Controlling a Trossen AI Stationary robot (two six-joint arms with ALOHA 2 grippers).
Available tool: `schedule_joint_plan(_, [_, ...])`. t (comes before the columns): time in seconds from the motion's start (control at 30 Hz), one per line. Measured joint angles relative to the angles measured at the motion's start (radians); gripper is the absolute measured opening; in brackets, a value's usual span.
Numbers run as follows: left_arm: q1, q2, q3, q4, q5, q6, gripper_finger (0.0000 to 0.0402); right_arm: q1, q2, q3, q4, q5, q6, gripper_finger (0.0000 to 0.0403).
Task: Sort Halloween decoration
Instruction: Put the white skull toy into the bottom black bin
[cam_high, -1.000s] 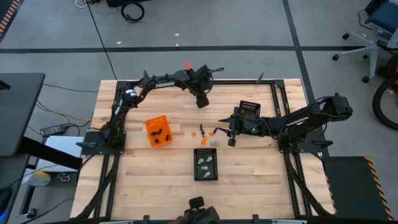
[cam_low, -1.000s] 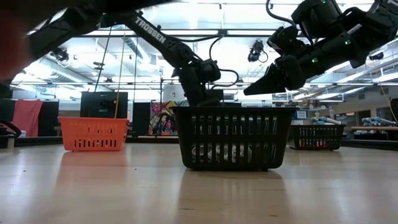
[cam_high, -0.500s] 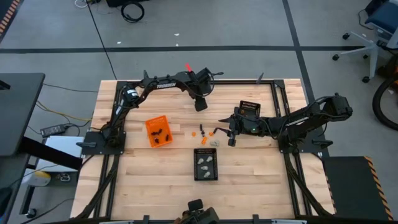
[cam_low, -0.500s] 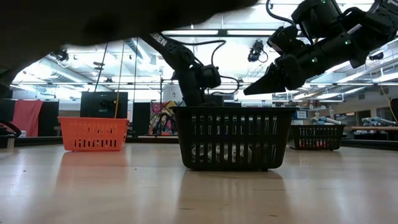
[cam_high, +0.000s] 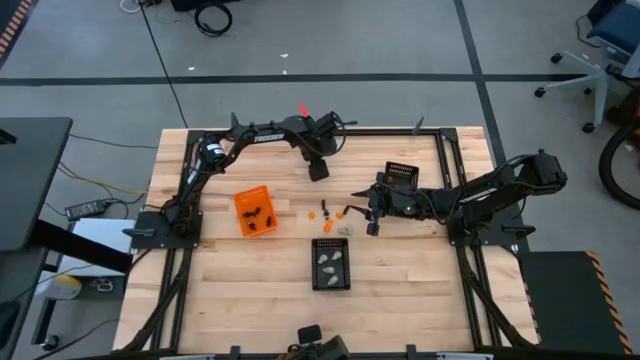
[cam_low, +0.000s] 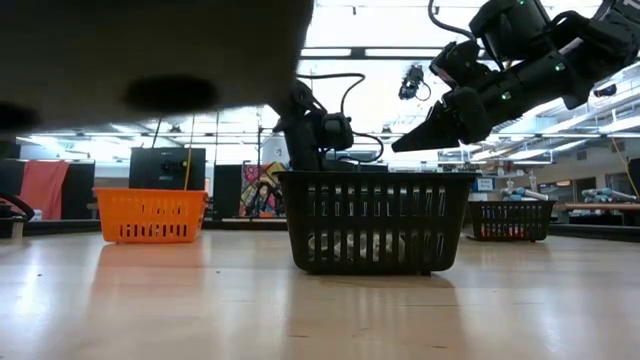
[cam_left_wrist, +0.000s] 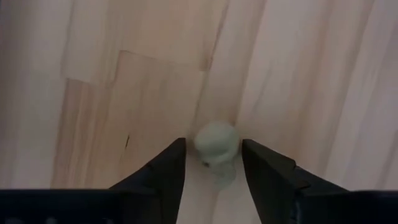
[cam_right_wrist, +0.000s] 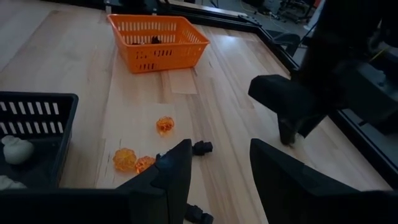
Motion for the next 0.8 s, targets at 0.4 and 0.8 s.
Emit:
schedule_joint_plan(0.4, [0.006,0.0,0.0,-0.007,-0.015,0.031,0.0086,0.0,0.0,0.0,-0.002,-0.001,0.0,0.0167])
schedule_joint_plan(0.8, [0.004,0.006,0.059,-0.017,-0.021,0.084,0.0064,0.0,0.0,0.0,-0.007,0.0,0.0,0.0167])
